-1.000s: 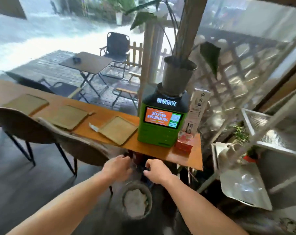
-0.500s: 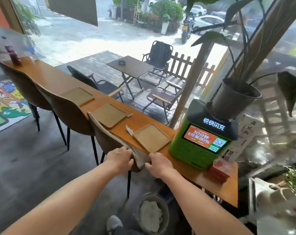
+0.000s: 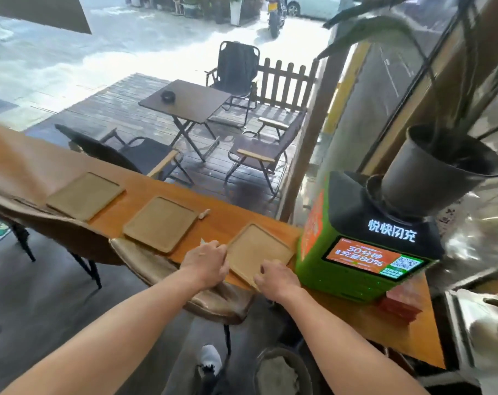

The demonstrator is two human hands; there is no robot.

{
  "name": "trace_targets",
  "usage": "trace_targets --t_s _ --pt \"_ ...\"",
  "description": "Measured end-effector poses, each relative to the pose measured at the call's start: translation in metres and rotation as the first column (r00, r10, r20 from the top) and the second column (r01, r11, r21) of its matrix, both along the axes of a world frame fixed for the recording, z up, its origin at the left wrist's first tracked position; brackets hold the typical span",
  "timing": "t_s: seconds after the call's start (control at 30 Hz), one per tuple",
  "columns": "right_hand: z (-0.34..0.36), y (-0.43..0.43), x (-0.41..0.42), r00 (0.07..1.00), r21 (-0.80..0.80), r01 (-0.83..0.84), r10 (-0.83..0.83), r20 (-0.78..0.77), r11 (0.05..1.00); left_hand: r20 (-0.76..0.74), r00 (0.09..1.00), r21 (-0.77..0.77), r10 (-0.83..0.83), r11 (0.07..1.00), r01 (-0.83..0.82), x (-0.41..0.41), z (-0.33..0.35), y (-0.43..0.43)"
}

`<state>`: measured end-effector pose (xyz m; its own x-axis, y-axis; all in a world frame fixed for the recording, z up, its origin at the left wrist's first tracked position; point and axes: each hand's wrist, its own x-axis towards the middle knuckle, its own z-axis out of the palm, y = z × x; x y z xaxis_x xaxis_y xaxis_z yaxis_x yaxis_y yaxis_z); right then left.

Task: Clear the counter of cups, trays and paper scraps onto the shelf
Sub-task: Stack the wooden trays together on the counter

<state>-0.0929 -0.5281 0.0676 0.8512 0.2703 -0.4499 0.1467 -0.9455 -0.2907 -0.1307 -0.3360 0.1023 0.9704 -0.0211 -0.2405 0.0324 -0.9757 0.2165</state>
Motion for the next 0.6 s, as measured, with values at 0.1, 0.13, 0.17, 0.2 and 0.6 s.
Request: trace_targets --t_s 0.1,0.13,0.17,0.2,0.6 --pt "-0.01 0.021 0.034 0.998 -0.021 0.023 -0.024 -0.055 1.0 -0.078 0.995 0.0 -0.057 0.998 0.057 0.032 -0.009 0.022" --pt "-0.014 0.03 0.046 0.997 -0.011 0.025 -0.026 -0.073 1.0 -0.094 0.993 0.005 -0.071 0.997 0.072 0.042 -0.011 0.032" --pt "-0.017 0.039 0.057 0.996 0.008 0.033 -0.032 -0.086 0.999 -0.105 0.992 0.008 -0.075 0.997 0.077 0.052 -0.013 0.041" --pt "-0.019 0.048 0.066 0.995 0.029 0.04 -0.037 -0.093 0.999 -0.114 0.991 0.007 -0.071 0.997 0.073 0.06 -0.015 0.05" --pt "-0.037 0.142 0.136 0.991 0.086 0.067 -0.056 -0.125 0.994 -0.19 0.982 0.041 -0.003 0.999 0.01 0.129 -0.039 0.168"
